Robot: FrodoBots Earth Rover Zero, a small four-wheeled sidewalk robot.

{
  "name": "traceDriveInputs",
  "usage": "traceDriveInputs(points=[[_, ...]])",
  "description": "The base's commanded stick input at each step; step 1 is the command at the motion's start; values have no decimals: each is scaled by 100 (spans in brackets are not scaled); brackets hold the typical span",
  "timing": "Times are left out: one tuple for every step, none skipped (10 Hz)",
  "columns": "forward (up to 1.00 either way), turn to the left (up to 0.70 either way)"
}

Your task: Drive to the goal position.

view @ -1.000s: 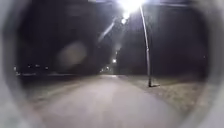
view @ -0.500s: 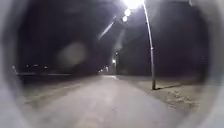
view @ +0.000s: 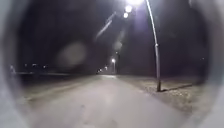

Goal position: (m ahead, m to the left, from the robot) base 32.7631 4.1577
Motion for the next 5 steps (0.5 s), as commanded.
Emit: traceDriveInputs(points=[[85, 0], [85, 0], [85, 0], [85, 0], [85, 0]])
